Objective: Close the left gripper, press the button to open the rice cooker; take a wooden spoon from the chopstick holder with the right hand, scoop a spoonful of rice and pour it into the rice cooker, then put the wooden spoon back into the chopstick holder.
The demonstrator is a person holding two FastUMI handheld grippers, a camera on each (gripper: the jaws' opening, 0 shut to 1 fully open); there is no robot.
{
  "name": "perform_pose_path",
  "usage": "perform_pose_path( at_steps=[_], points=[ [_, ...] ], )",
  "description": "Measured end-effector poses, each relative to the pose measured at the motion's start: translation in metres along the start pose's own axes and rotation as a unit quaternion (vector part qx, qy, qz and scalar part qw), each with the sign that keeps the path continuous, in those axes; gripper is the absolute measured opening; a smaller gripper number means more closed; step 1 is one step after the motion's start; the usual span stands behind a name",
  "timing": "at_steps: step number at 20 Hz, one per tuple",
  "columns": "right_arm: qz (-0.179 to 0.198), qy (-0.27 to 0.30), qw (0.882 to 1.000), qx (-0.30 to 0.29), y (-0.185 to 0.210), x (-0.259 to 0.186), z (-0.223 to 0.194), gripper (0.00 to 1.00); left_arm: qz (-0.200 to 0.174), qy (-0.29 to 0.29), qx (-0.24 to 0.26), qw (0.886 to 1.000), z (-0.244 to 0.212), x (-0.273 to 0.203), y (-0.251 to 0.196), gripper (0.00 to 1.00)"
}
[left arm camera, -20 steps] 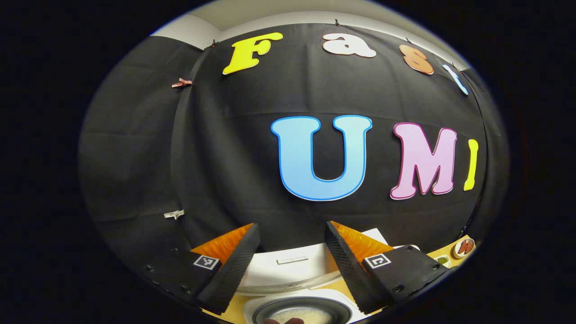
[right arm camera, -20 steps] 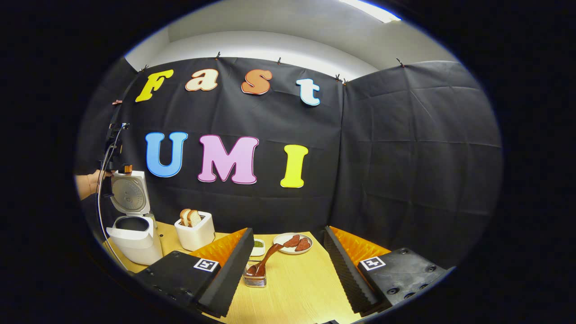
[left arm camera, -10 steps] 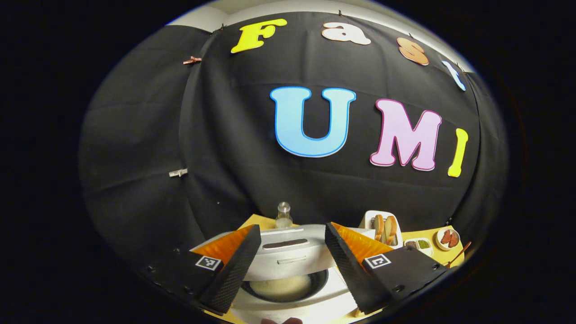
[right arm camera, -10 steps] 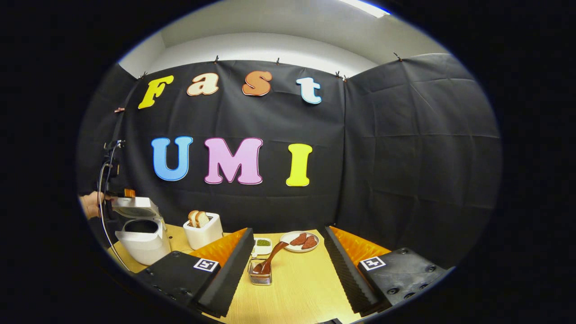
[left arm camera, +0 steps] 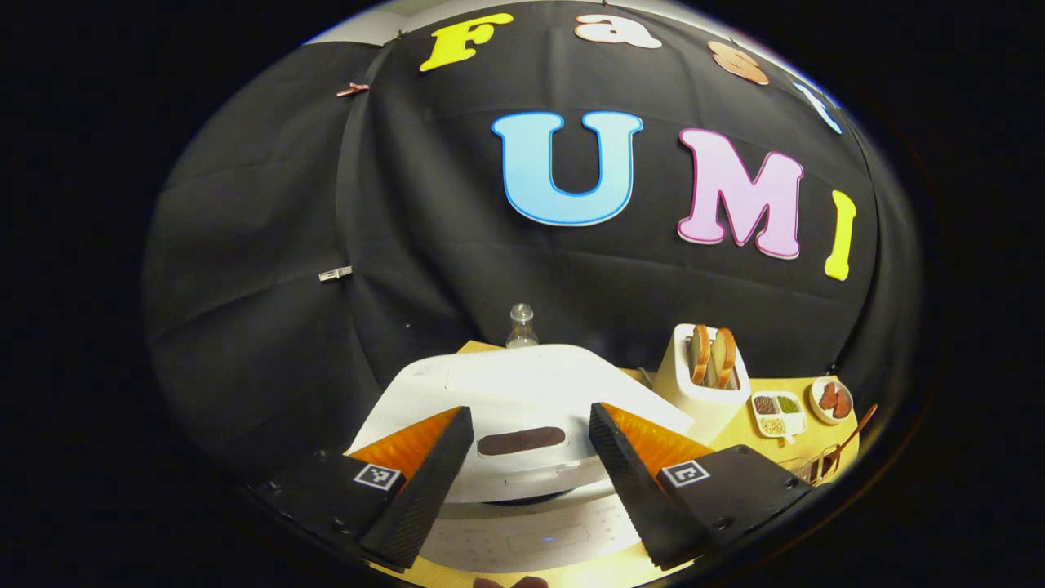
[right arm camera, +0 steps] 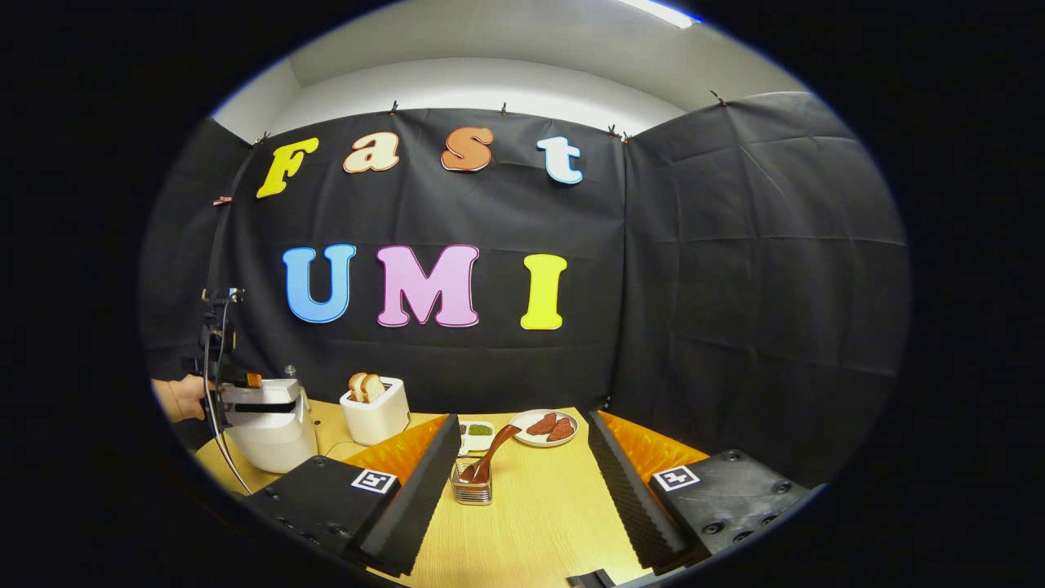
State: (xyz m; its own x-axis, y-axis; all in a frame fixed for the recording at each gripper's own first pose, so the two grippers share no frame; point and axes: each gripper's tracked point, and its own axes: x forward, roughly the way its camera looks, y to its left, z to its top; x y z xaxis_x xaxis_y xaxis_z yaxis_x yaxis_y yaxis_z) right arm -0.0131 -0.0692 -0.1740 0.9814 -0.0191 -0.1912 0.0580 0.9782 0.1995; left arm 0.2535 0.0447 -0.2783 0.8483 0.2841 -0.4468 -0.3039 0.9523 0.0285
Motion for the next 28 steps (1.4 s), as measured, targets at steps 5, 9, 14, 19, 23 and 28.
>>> perform_pose_path(
  at_steps=[5,9,14,19,23,28],
  points=[
    [0.012,0.009,1.000,-0.007,0.005,-0.002,-0.006,0.98,-0.003,0.033,0.010,0.999,-0.035,0.007,-0.005,1.00],
    [0.023,0.015,1.000,-0.010,0.013,-0.002,-0.009,0.98,-0.004,0.019,0.015,1.000,-0.036,-0.002,-0.003,1.00],
    [0.024,0.016,1.000,-0.004,0.014,-0.002,-0.014,0.98,-0.012,-0.004,0.022,1.000,-0.044,-0.002,-0.002,1.00],
    [0.014,0.017,1.000,0.005,0.006,-0.009,-0.017,0.98,-0.011,-0.010,0.028,0.999,-0.046,-0.003,-0.002,1.00],
    [0.013,0.013,1.000,0.013,0.003,-0.014,-0.013,0.98,-0.020,-0.027,0.028,0.999,-0.041,-0.005,-0.002,1.00],
    [0.023,0.008,1.000,0.009,0.008,-0.016,-0.010,0.98,-0.046,-0.056,0.034,0.997,-0.028,-0.015,-0.002,0.98]
  ],
)
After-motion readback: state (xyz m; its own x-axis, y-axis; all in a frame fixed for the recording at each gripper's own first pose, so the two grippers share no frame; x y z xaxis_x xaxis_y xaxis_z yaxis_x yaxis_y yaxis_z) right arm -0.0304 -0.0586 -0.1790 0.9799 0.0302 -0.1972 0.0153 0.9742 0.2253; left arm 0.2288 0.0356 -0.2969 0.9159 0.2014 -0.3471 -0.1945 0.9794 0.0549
